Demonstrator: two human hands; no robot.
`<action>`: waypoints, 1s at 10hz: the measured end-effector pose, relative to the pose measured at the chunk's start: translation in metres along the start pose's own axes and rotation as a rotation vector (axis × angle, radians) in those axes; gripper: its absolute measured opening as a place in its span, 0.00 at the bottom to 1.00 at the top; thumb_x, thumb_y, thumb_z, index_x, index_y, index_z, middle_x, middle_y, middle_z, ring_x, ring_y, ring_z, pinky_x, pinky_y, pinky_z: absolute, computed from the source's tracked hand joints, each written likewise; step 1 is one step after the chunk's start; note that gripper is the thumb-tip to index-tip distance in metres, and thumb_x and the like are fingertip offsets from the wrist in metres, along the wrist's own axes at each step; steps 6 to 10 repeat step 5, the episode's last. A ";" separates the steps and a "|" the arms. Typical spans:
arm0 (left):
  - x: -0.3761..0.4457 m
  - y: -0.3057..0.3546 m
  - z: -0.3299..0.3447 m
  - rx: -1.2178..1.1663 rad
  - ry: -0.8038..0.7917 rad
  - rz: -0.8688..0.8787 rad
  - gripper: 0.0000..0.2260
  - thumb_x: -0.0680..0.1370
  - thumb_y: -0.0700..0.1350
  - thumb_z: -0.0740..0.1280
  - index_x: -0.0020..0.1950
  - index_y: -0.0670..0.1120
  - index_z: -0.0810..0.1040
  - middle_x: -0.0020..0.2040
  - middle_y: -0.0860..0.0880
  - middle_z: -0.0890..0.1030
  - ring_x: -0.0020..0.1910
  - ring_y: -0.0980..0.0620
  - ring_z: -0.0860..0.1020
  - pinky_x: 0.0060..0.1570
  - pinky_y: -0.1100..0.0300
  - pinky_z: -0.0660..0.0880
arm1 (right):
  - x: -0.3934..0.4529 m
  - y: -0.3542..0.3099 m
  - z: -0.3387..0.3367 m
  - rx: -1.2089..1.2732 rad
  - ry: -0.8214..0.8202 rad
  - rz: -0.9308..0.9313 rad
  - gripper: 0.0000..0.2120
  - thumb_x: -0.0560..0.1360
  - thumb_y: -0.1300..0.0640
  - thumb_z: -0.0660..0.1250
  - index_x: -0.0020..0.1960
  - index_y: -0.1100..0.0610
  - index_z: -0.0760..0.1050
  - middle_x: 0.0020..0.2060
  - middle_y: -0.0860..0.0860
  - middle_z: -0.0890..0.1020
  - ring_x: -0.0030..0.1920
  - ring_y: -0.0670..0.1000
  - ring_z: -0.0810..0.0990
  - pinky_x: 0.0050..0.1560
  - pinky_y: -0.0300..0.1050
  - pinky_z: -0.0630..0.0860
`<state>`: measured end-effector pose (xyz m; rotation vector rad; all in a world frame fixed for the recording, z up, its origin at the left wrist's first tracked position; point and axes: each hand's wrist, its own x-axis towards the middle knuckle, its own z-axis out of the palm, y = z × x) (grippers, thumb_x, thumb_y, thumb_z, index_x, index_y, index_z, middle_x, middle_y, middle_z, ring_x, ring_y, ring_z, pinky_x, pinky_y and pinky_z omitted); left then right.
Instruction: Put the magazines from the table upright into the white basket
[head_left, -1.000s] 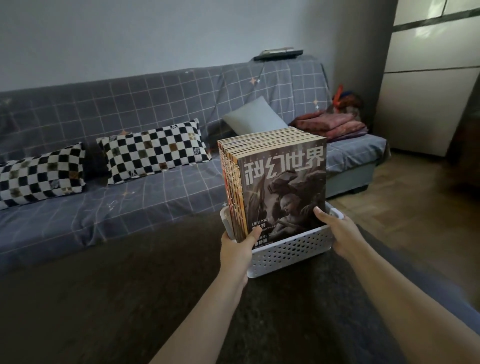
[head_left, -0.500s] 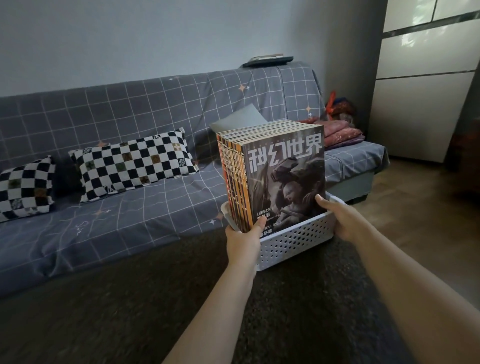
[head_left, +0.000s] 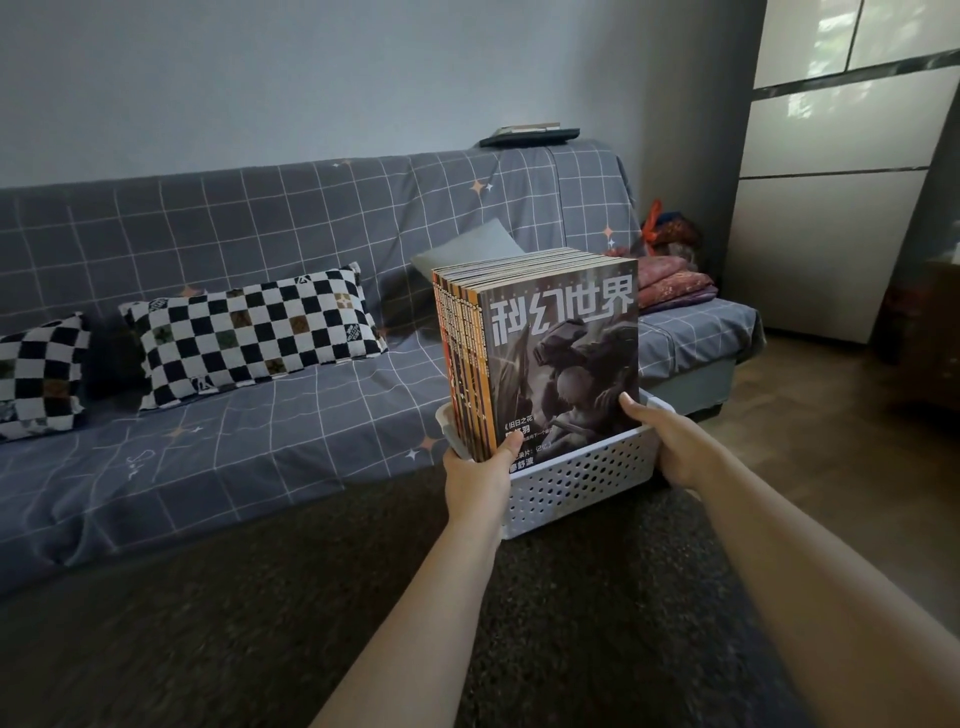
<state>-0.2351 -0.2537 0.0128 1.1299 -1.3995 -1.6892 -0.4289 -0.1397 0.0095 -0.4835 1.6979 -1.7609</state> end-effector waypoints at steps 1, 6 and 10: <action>-0.002 0.001 0.002 0.001 0.003 -0.004 0.38 0.71 0.54 0.74 0.75 0.46 0.58 0.70 0.45 0.70 0.69 0.43 0.68 0.67 0.47 0.65 | 0.001 -0.001 -0.002 -0.030 0.008 0.020 0.25 0.73 0.45 0.67 0.68 0.48 0.67 0.61 0.59 0.77 0.62 0.62 0.74 0.67 0.61 0.66; -0.018 0.007 -0.012 0.040 -0.109 -0.073 0.42 0.70 0.57 0.73 0.75 0.43 0.55 0.72 0.43 0.66 0.70 0.42 0.66 0.67 0.46 0.65 | -0.022 0.009 0.006 -0.108 0.248 0.079 0.43 0.65 0.34 0.69 0.72 0.56 0.64 0.70 0.58 0.67 0.69 0.60 0.67 0.69 0.57 0.63; -0.018 0.007 -0.012 0.040 -0.109 -0.073 0.42 0.70 0.57 0.73 0.75 0.43 0.55 0.72 0.43 0.66 0.70 0.42 0.66 0.67 0.46 0.65 | -0.022 0.009 0.006 -0.108 0.248 0.079 0.43 0.65 0.34 0.69 0.72 0.56 0.64 0.70 0.58 0.67 0.69 0.60 0.67 0.69 0.57 0.63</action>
